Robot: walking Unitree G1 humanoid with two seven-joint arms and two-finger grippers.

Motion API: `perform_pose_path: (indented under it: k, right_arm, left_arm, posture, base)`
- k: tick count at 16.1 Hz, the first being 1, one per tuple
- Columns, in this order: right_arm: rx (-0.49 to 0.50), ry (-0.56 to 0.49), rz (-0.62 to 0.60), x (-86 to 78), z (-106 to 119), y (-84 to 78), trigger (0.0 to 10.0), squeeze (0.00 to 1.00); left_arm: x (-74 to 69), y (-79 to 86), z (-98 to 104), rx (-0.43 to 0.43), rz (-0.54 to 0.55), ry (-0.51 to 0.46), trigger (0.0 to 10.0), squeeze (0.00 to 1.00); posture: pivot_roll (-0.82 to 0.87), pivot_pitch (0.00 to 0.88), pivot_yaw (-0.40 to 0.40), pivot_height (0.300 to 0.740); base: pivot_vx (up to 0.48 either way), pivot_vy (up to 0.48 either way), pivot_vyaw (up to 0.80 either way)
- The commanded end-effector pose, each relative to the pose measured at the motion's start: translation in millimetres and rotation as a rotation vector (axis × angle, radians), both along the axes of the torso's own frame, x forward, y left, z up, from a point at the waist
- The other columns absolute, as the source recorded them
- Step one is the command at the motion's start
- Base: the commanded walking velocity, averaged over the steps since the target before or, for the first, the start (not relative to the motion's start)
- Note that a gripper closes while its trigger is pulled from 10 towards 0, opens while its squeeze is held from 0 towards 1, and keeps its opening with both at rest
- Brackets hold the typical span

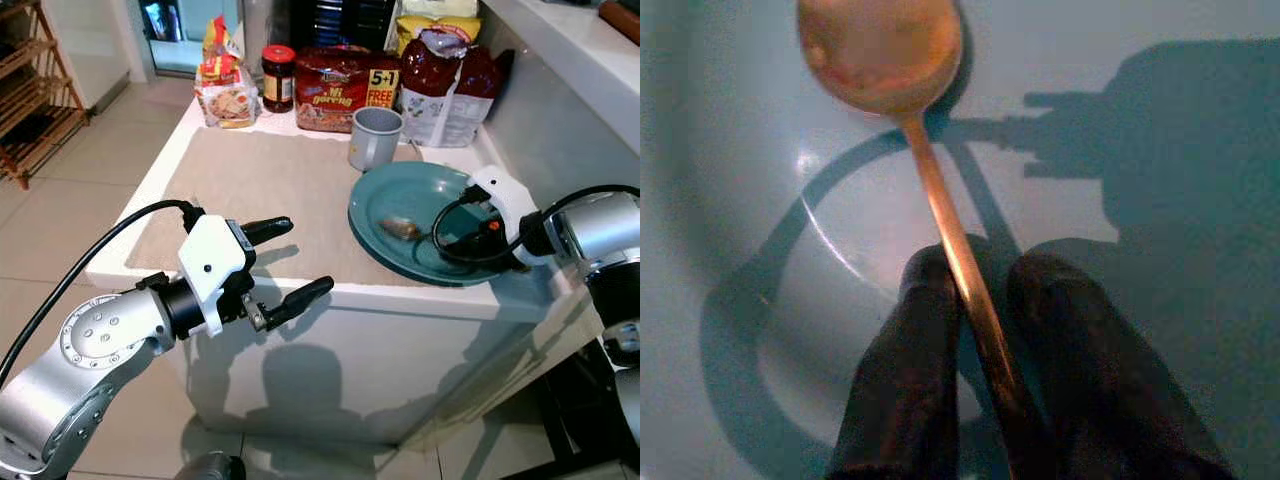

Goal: Setting the table

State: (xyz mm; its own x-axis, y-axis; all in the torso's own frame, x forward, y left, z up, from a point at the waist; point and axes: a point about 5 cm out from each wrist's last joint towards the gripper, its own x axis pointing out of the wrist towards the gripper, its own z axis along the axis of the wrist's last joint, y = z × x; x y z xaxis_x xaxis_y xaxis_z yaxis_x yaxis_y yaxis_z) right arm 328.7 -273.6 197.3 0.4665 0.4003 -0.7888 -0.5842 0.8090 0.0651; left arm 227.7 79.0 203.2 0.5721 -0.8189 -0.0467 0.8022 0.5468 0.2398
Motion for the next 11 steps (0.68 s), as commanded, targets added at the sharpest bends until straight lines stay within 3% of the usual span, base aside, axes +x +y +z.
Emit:
perform_pose_path:
  k: [1,8,11]
  right_arm:
    - [-0.015,0.004,0.009,1.7,1.0,0.2,0.0,0.0]
    - [0.005,-0.015,0.029,4.6,4.8,5.2,0.0,0.0]
    - [0.081,-0.134,0.004,6.1,27.9,16.8,0.0,0.0]
  left_arm:
    - [-1.3,0.5,2.3,0.009,0.006,-0.015,10.0,0.0]
    - [-1.0,1.8,2.3,0.013,0.005,-0.019,10.0,0.0]
    - [0.4,2.8,2.1,0.017,0.007,-0.018,10.0,0.0]
  posture:
    - [0.05,0.034,-0.063,0.74]
    - [0.05,0.029,-0.052,0.74]
    - [0.05,0.029,-0.035,0.74]
  base:
    - [0.0,0.0,0.0]
    - [0.0,0.0,0.0]
    - [0.0,0.0,0.0]
